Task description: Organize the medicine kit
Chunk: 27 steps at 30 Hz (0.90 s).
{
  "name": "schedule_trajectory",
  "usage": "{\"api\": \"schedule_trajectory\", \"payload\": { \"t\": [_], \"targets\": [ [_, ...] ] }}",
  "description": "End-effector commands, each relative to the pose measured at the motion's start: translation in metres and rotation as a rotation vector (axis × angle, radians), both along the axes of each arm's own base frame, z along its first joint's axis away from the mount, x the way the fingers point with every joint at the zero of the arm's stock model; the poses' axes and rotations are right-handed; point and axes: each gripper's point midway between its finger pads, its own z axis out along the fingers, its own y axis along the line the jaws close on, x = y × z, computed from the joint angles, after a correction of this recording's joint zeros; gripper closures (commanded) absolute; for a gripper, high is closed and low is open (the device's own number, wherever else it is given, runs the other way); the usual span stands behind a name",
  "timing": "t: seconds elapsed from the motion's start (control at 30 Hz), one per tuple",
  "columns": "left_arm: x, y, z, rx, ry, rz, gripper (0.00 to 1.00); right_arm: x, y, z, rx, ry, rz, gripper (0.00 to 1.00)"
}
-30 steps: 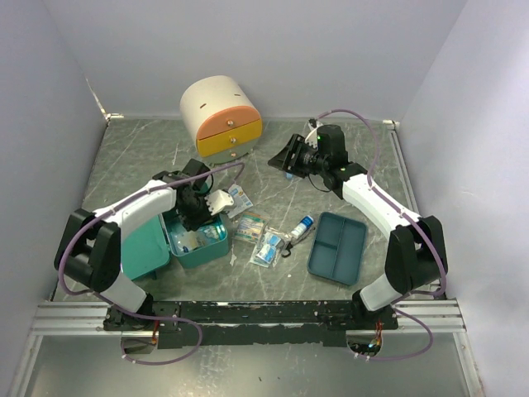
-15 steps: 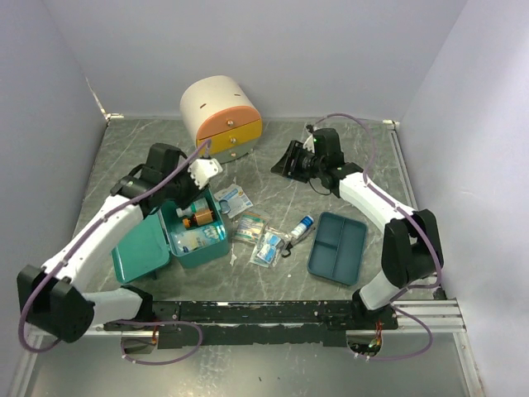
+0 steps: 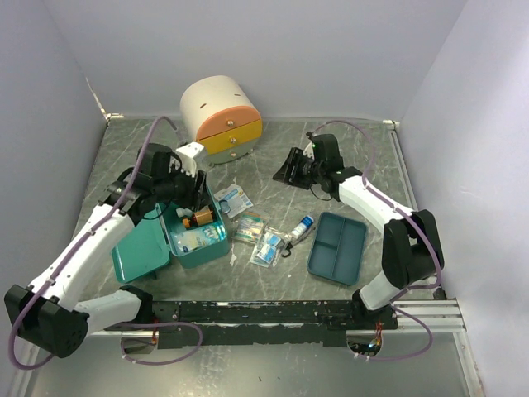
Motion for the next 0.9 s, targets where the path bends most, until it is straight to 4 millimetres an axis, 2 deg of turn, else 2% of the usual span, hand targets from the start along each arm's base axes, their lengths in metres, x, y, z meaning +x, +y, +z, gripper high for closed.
{"api": "schedule_trajectory", "payload": {
  "t": [0.0, 0.07, 0.2, 0.3, 0.37, 0.47, 0.6, 0.73, 0.8, 0.87],
  "targets": [
    [-0.023, -0.014, 0.007, -0.183, 0.246, 0.212, 0.43, -0.006, -0.001, 0.001, 0.010, 0.001, -0.015, 0.51],
    [-0.034, -0.007, -0.006, -0.131, 0.316, 0.320, 0.46, -0.008, 0.000, -0.001, 0.015, 0.010, -0.018, 0.51],
    [-0.067, 0.012, -0.049, 0.068, 0.488, 0.500, 0.54, -0.012, 0.001, -0.009, 0.017, 0.033, -0.022, 0.51],
    [-0.087, 0.025, -0.073, 0.214, 0.541, 0.627, 0.53, -0.014, 0.003, -0.015, 0.016, 0.053, -0.023, 0.51],
    [-0.088, 0.033, -0.080, 0.235, 0.548, 0.702, 0.56, -0.016, 0.003, -0.017, 0.017, 0.059, -0.025, 0.51],
    [-0.084, 0.026, -0.090, 0.177, 0.554, 0.742, 0.56, -0.017, 0.003, -0.019, 0.018, 0.063, -0.028, 0.51],
    [-0.080, 0.030, -0.117, 0.223, 0.553, 0.763, 0.54, -0.017, 0.003, -0.020, 0.017, 0.063, -0.027, 0.51],
    [-0.081, 0.026, -0.144, 0.260, 0.595, 0.746, 0.50, -0.015, 0.002, -0.022, 0.004, 0.067, -0.031, 0.51],
    [-0.080, 0.036, -0.150, 0.300, 0.588, 0.807, 0.47, -0.014, 0.002, -0.023, -0.003, 0.068, -0.033, 0.51],
    [-0.070, 0.041, -0.154, 0.296, 0.565, 0.844, 0.45, -0.014, 0.002, -0.024, -0.004, 0.071, -0.034, 0.50]
  ]
}}
